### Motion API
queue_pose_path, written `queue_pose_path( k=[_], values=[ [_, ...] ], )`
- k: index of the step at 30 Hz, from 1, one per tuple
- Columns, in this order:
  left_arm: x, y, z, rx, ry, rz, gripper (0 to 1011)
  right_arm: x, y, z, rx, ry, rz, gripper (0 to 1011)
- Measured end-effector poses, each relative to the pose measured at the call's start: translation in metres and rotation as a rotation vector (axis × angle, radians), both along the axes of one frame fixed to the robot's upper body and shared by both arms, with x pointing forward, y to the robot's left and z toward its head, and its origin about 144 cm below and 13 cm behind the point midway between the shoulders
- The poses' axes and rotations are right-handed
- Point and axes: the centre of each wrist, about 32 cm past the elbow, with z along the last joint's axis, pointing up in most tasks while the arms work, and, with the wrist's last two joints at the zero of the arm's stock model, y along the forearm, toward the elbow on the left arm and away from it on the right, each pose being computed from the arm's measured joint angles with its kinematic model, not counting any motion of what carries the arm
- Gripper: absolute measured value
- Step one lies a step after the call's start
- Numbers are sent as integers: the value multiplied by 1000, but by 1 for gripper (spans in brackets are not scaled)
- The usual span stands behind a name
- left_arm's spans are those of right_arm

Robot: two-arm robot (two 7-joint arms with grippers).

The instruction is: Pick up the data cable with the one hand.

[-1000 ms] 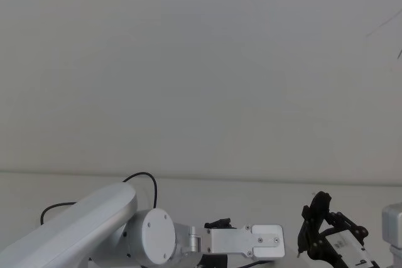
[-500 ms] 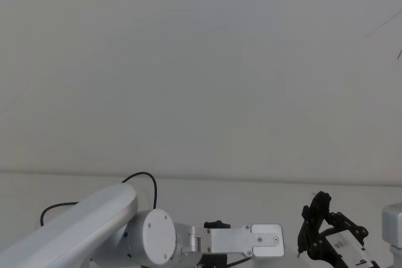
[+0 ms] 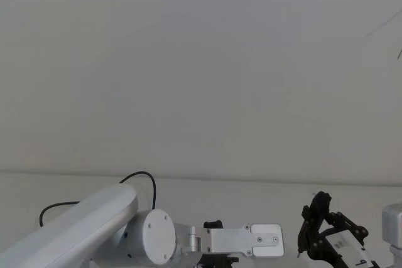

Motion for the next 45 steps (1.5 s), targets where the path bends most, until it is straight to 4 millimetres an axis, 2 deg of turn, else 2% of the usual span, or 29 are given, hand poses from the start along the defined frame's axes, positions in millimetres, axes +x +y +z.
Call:
queue_pose_path(
  k=[3, 4, 8, 31, 45],
  values=[
    [0, 0, 0, 0, 0, 0, 166, 0, 0, 0, 0, 0, 0, 268],
    [0, 0, 0, 0, -1, 0, 105, 0, 0, 0, 0, 0, 0, 268],
    [0, 0, 0, 0, -1, 1, 40, 0, 0, 0, 0, 0, 0, 268],
    [-3, 9, 4, -84, 17, 22, 40, -1, -1, 1, 16, -6, -5, 268],
    [-6, 35, 18, -189, 68, 47, 40, -7, -11, 13, 137, -40, -18, 268]
  ],
)
